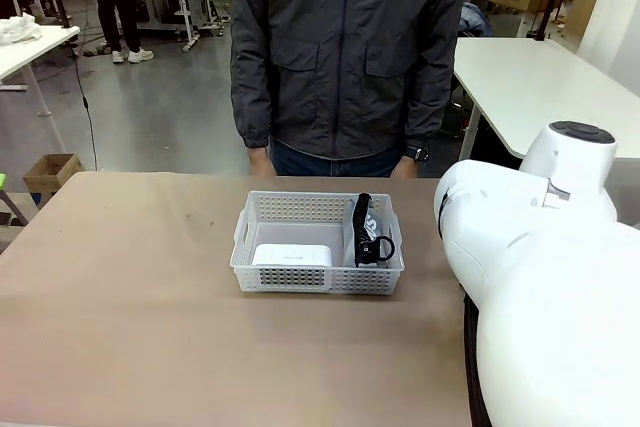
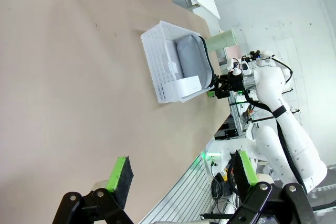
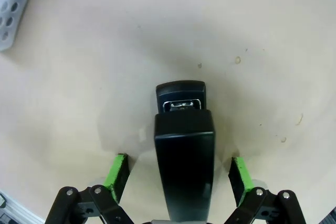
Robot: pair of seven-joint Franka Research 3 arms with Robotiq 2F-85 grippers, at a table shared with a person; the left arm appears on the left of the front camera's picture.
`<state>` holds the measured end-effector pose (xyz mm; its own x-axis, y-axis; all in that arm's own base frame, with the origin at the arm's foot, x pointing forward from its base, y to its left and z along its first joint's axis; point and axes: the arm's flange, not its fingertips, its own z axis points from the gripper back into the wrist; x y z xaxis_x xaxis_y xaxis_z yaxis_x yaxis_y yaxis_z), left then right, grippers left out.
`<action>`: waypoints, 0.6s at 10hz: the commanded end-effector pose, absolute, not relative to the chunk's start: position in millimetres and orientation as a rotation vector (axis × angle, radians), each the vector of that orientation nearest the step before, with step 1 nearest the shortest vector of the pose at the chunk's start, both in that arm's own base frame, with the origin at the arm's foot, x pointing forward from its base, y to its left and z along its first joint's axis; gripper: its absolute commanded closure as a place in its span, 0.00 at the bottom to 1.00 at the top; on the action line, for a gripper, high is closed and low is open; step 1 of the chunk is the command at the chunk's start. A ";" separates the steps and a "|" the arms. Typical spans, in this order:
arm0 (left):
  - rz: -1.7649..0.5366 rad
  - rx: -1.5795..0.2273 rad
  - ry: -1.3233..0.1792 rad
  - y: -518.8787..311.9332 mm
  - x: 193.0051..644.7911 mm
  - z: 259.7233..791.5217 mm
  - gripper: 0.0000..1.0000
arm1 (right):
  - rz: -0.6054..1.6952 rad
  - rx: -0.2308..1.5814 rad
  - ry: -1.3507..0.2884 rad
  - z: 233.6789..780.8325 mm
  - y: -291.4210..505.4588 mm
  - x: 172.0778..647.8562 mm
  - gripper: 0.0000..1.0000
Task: Efficiently arrange items inside the basket to fit them all.
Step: Pick up the Stapler and place it inside the Organizing basket.
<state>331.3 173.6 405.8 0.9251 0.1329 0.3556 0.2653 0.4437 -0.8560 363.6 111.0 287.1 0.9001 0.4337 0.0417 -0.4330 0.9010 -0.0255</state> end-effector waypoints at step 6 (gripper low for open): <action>-0.082 -1.125 -0.393 173.3 327.4 409.1 0.00 | 0.439 0.011 -0.055 285.0 100.6 371.6 1.00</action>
<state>331.3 173.6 405.7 0.9251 0.1329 0.3556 0.2653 0.4437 -0.8560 368.5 104.2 292.0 0.9085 0.4141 0.0560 -0.4133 0.9102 -0.0255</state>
